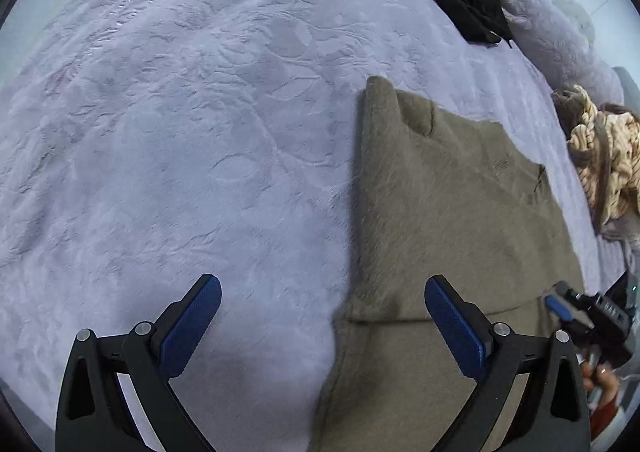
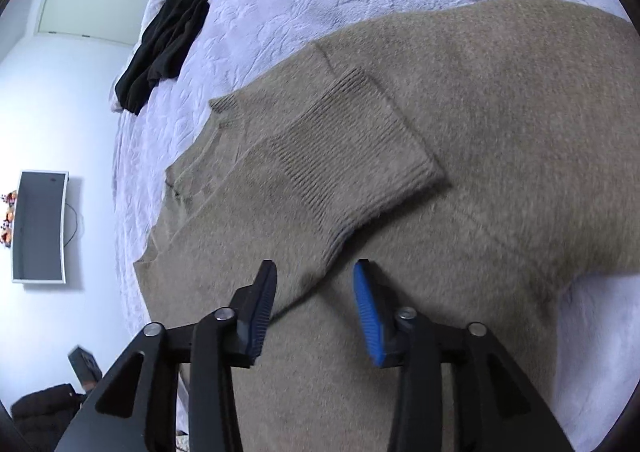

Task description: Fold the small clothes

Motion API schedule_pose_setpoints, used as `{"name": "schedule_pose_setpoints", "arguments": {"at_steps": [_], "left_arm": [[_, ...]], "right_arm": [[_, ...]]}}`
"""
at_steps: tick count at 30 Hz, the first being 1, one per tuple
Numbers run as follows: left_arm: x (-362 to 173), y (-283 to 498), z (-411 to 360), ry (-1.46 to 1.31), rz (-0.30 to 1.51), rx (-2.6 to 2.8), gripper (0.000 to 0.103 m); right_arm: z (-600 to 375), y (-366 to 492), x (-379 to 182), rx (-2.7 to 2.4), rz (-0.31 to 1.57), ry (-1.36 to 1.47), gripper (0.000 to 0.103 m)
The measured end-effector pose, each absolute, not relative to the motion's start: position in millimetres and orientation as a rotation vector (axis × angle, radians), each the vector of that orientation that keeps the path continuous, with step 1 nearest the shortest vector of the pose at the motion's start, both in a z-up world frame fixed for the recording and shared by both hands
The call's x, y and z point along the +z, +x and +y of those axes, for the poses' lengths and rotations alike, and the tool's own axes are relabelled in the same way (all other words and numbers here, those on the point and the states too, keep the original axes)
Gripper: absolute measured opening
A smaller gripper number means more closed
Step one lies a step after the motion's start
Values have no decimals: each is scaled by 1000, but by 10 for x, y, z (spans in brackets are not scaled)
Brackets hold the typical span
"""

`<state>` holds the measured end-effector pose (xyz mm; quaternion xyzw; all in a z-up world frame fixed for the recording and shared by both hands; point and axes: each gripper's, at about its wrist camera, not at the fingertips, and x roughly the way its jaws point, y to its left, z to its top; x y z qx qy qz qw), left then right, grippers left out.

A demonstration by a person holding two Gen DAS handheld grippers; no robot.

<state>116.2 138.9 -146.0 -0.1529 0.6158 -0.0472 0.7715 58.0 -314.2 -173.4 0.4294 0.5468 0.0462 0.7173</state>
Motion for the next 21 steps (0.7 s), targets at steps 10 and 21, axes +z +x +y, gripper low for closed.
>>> {"name": "schedule_pose_setpoints", "arguments": {"at_steps": [10, 21], "left_arm": [[-1527, 1606, 1127, -301, 1312, -233, 10], [-1533, 1540, 1229, -146, 1284, -67, 56]], "right_arm": [[-2905, 455, -1604, 172, 1240, 912, 44], [-2774, 316, -1576, 165, 1298, 845, 44]]}}
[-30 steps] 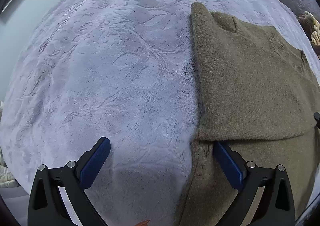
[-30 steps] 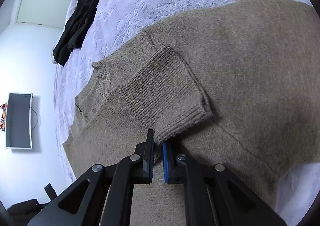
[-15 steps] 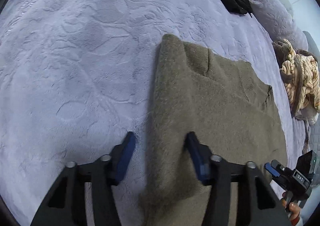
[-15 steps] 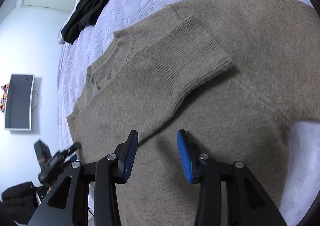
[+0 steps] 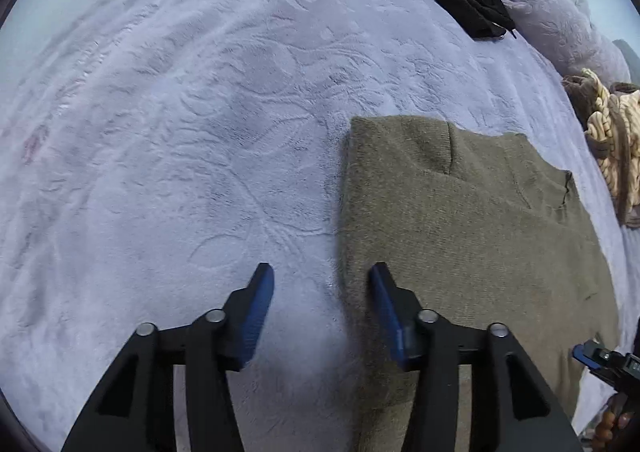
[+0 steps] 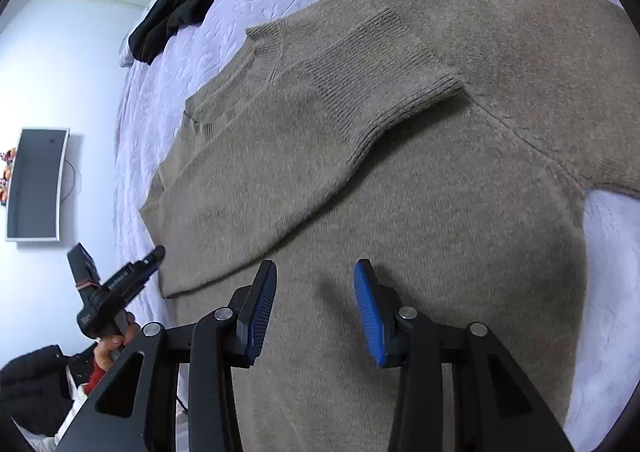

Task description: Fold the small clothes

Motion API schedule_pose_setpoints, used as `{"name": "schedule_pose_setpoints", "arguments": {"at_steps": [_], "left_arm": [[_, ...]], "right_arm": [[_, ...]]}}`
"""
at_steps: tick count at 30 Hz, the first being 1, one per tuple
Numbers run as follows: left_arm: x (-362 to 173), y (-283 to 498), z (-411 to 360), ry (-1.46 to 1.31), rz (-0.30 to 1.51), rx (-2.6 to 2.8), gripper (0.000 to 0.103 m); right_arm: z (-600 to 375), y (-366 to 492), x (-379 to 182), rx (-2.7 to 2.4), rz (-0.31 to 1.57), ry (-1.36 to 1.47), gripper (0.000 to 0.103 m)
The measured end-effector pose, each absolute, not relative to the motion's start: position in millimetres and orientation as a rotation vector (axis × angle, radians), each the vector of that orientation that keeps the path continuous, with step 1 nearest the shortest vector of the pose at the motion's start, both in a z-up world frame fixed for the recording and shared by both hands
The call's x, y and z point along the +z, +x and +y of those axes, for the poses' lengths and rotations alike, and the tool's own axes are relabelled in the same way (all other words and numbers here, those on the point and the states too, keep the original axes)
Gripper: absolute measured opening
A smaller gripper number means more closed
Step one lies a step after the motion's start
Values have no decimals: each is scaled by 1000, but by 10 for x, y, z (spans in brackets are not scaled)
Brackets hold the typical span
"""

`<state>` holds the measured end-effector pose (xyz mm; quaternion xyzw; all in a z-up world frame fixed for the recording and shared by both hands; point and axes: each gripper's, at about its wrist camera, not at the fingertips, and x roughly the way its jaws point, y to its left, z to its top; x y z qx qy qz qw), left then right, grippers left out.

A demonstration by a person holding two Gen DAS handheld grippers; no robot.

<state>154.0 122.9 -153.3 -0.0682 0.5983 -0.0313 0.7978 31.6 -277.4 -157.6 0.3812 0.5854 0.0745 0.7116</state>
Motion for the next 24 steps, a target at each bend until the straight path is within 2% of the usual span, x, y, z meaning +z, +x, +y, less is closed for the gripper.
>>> {"name": "schedule_pose_setpoints", "arguments": {"at_steps": [6, 7, 8, 9, 15, 19, 24], "left_arm": [[-1360, 1229, 1179, -156, 1312, -72, 58], [-1342, 1156, 1144, -151, 1316, -69, 66], [-1329, 1094, 1103, -146, 1319, -65, 88], [-1307, 1020, 1046, -135, 1315, -63, 95], [-1316, 759, 663, -109, 1371, -109, 95], [-1292, 642, 473, -97, 1392, -130, 95], [-1301, 570, 306, -105, 1442, -127, 95]], "right_arm": [[-2793, 183, -1551, 152, 1323, 855, 44], [-2798, 160, -1549, 148, 1324, 859, 45], [-2808, 120, -1549, 144, 1326, 867, 45], [-2813, 98, -1547, 140, 1328, 872, 46], [-2876, -48, -1508, 114, 1333, 892, 47], [-2964, -147, -1481, 83, 1329, 900, 61], [-3116, -290, -1485, 36, 1324, 928, 63]]}}
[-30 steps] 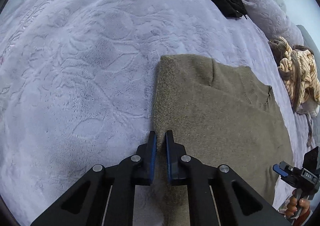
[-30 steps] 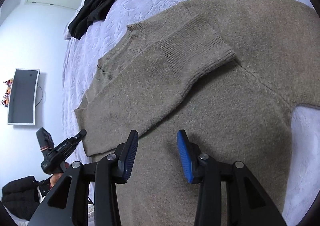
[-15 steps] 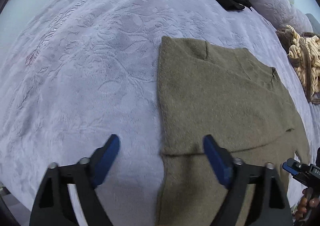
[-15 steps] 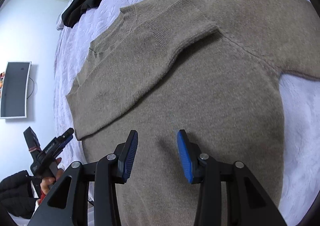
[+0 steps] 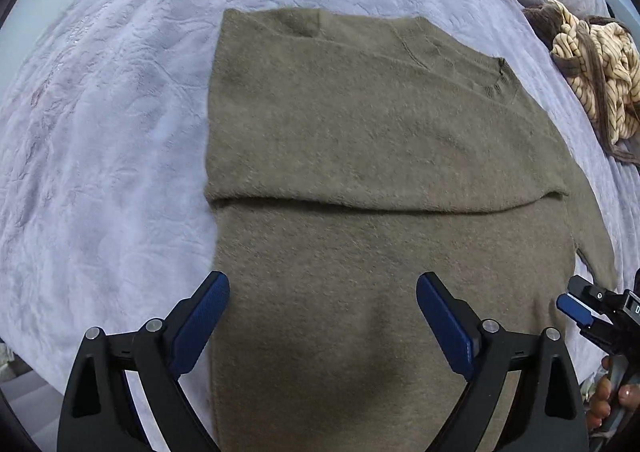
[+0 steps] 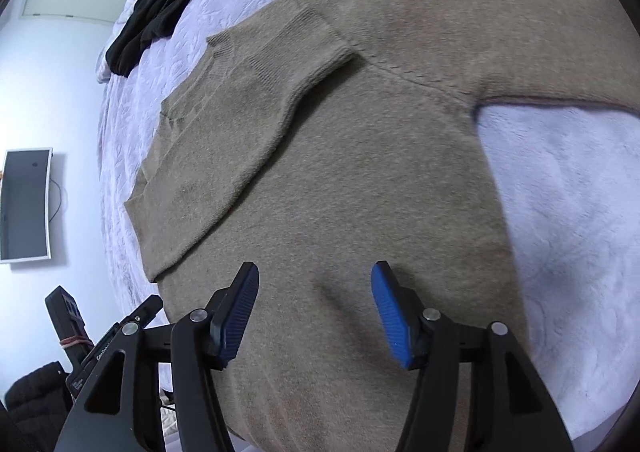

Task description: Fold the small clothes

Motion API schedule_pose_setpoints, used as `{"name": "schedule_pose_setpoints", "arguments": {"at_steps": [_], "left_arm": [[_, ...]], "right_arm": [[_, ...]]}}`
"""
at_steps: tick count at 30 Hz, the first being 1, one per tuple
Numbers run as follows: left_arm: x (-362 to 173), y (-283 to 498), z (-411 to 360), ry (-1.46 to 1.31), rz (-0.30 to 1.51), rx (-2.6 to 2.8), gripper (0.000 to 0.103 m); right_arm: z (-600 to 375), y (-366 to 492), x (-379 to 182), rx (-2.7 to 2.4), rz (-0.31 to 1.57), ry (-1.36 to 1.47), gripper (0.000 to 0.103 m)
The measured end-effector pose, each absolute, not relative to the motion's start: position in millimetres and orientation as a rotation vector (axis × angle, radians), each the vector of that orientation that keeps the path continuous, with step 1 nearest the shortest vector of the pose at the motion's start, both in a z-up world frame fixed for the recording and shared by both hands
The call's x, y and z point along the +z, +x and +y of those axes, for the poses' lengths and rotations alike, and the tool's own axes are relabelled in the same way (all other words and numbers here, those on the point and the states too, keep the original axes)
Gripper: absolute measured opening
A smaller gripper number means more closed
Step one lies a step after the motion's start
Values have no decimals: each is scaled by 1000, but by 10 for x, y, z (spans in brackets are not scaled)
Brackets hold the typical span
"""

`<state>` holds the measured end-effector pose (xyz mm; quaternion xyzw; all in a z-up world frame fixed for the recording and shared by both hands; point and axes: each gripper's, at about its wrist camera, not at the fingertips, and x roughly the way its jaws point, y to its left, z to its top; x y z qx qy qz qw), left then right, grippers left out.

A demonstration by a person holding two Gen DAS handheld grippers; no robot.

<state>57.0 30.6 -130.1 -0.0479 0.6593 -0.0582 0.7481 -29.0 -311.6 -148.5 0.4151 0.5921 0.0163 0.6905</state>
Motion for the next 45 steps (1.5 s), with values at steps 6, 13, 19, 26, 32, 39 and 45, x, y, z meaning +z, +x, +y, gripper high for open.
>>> {"name": "schedule_pose_setpoints", "arguments": {"at_steps": [6, 13, 19, 26, 32, 39, 45], "left_arm": [[-1290, 444, 64, -79, 1481, -190, 95], [-1216, 371, -91, -33, 1480, -202, 95], [-1157, 344, -156, -30, 1466, -199, 95], [-1190, 357, -211, -7, 1481, -204, 95], [-1195, 391, -304, 11, 1485, -221, 95], [-1245, 339, -541, 52, 1505, -272, 95], [-1359, 276, -770, 77, 1565, -308, 95]], "right_arm": [[-3314, -319, -1530, 2, 1289, 994, 63], [-3577, 329, -1738, -23, 1174, 1140, 63], [-3658, 650, -1863, -78, 1168, 1155, 7], [-3632, 476, -1825, -58, 1216, 1098, 10], [-3625, 41, -1713, -32, 1259, 1075, 56], [-3712, -598, -1830, -65, 1266, 1180, 68], [-3823, -732, -1833, -77, 1253, 1207, 68]]}}
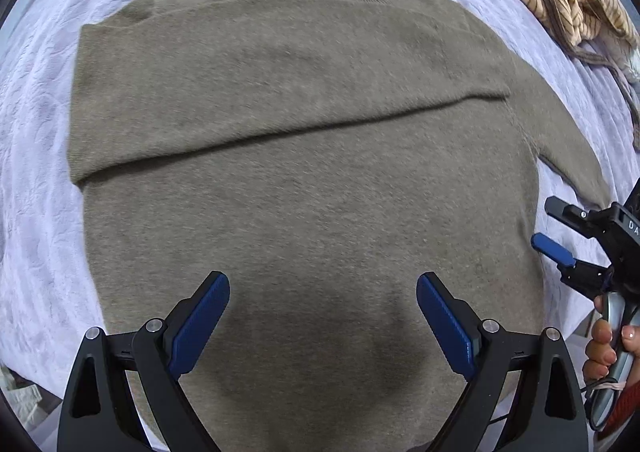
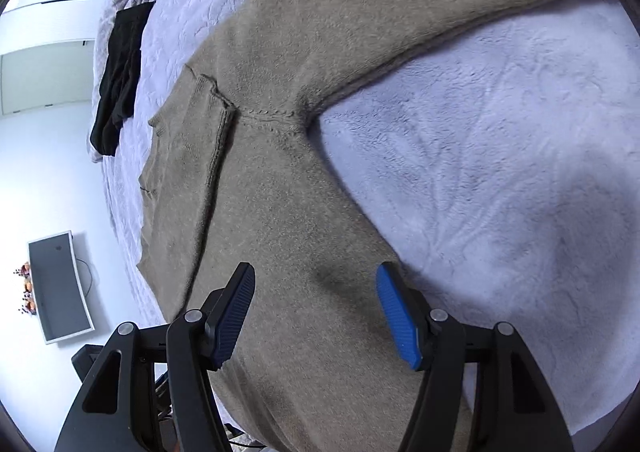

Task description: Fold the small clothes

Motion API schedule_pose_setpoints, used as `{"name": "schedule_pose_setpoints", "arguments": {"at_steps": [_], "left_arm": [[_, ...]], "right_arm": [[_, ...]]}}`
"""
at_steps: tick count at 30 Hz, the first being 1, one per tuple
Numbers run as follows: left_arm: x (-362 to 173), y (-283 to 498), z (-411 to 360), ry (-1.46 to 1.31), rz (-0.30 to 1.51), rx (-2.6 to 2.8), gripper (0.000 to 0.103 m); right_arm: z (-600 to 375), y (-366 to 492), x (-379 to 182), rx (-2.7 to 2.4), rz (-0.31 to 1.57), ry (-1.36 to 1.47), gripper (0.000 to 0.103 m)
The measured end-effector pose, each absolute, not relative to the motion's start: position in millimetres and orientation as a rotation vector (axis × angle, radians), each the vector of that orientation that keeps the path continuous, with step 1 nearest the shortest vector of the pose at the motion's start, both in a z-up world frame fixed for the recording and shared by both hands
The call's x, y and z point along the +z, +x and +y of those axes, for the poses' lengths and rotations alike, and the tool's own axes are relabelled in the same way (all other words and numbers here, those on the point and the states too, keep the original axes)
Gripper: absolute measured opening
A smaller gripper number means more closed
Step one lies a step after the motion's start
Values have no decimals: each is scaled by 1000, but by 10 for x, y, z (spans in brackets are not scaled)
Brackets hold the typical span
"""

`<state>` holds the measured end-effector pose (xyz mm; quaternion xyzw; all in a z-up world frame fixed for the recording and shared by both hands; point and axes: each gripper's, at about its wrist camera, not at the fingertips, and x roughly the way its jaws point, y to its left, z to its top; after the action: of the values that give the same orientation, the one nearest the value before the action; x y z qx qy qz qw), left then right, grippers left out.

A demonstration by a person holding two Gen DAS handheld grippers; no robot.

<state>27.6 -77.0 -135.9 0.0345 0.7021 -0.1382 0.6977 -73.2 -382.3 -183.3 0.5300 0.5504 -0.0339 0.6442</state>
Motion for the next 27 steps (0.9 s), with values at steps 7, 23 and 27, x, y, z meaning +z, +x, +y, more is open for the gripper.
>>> {"name": "schedule_pose_setpoints", "arguments": {"at_steps": [7, 23, 27], "left_arm": [[-1459, 239, -1043, 113, 1616, -310, 95], [-1577, 121, -1783, 113, 1668, -272, 95], [-1590, 123, -1994, 115, 1679, -280, 95]], "right_arm": [[-3990, -798, -1721, -74, 1300, 1083, 68], [-4444, -868, -1710, -86, 1341, 976, 68], [-4628, -926, -1735, -109, 1304, 1014, 68]]}}
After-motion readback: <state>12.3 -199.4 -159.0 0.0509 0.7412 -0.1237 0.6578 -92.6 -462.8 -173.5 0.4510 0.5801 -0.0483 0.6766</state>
